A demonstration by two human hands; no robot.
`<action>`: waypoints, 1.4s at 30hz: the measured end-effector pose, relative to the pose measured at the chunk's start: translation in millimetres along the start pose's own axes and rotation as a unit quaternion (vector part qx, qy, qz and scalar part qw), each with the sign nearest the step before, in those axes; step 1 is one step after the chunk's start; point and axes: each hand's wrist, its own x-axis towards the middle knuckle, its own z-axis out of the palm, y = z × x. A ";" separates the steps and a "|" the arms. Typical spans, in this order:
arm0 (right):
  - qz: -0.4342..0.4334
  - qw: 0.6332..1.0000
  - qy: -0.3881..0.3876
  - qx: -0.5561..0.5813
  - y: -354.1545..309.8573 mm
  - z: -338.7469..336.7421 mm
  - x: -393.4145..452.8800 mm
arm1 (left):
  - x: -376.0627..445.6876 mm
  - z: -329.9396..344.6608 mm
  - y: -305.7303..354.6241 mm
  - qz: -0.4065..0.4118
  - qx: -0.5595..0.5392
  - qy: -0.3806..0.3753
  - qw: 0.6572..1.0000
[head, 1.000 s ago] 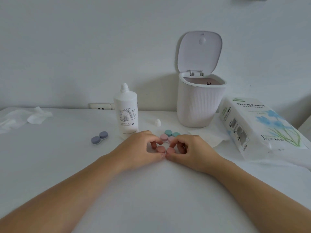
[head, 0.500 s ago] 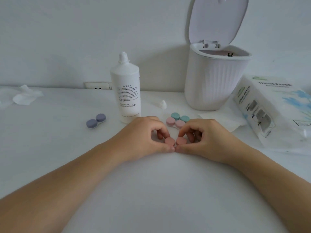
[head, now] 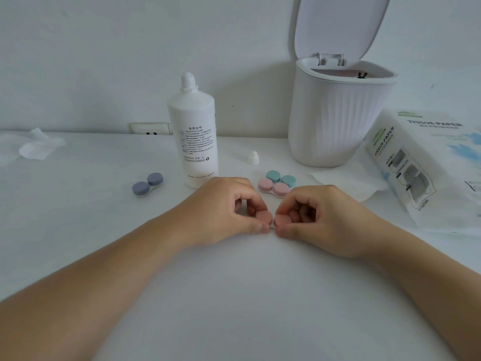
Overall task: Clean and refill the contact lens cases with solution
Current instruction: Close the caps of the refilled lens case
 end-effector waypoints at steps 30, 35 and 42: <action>-0.058 0.995 0.036 -0.071 -8.1 -2.8 -5.5 | -2.1 1.2 -0.7 -0.024 -0.024 0.005 0.999; -0.074 0.993 0.032 -0.087 -10.6 -1.3 -5.5 | -1.1 1.3 -1.8 -0.029 -0.027 0.006 0.999; -0.056 0.994 0.028 -0.087 -9.6 -2.7 -3.7 | -1.6 1.2 -1.7 -0.029 -0.021 0.006 0.999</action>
